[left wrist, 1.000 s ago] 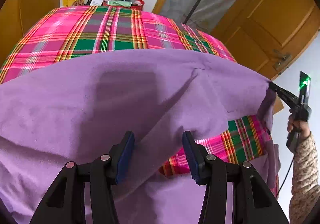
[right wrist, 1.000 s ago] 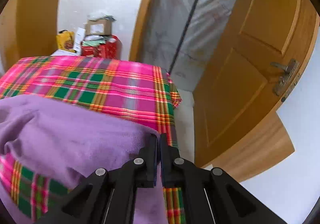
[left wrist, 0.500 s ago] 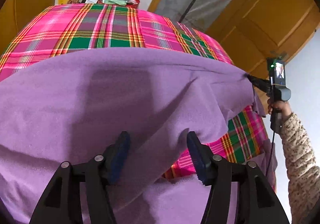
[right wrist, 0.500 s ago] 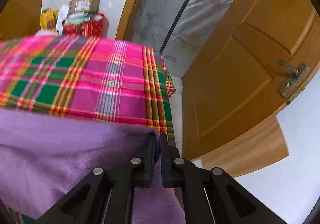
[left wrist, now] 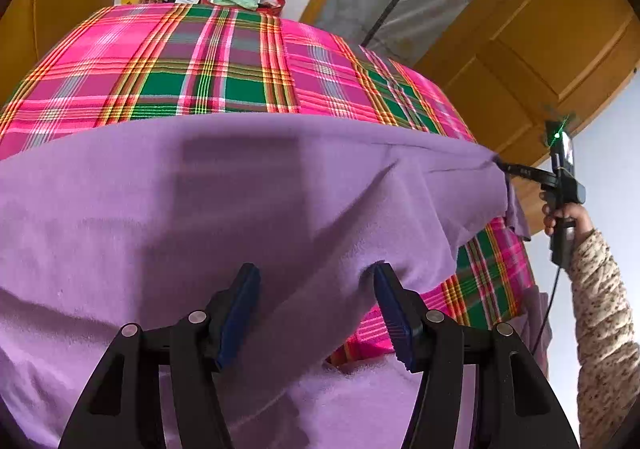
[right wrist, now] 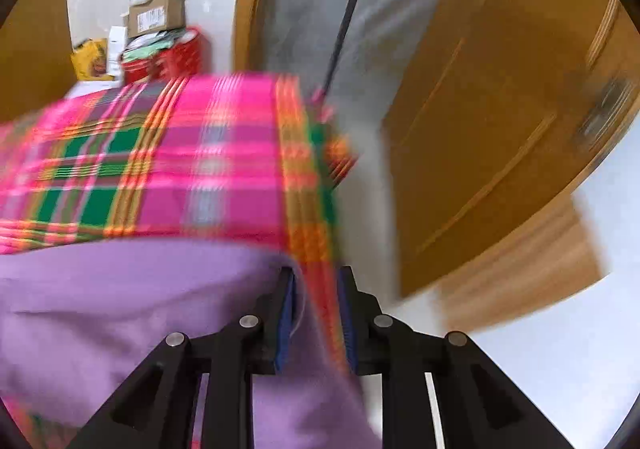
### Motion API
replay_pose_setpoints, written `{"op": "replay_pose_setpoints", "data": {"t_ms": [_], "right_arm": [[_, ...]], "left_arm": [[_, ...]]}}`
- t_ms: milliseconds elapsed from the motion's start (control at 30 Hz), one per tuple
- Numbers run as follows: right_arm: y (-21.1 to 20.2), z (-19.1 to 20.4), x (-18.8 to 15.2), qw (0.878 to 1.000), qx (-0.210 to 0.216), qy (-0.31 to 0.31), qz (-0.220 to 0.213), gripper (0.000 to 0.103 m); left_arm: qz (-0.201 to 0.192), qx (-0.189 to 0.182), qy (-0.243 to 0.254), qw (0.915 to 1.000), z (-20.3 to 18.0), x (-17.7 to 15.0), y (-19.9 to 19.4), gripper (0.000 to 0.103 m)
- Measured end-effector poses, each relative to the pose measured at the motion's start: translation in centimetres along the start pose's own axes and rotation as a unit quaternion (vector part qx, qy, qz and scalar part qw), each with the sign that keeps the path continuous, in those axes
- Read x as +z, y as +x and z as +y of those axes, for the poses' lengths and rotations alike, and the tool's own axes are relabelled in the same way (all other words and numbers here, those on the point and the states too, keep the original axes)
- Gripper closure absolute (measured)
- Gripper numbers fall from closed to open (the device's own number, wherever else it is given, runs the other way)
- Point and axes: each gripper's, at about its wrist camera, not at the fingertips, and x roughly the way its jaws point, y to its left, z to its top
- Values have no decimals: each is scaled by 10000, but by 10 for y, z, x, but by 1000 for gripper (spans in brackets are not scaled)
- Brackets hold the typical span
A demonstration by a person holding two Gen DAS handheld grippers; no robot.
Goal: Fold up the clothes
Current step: 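Lay the held sweater edge over the bed and open the right gripper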
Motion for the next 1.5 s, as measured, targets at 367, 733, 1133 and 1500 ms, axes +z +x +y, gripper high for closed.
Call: {"op": "replay_pose_setpoints", "data": {"t_ms": [367, 733, 1133, 1500], "right_arm": [[-58, -29, -70, 9933, 747, 155, -871, 82], [-88, -6, -136, 9888, 446, -275, -1394, 79], [-46, 23, -136, 9913, 244, -777, -1030, 77], [-54, -54, -112, 9882, -315, 590, -1375, 101]], "left_arm": [[-93, 54, 122, 9999, -11, -7, -8, 41], [-100, 27, 173, 9998, -22, -8, -8, 41], [-89, 156, 244, 9995, -27, -8, -3, 41], [-55, 179, 288, 9994, -28, -11, 4, 41]]}}
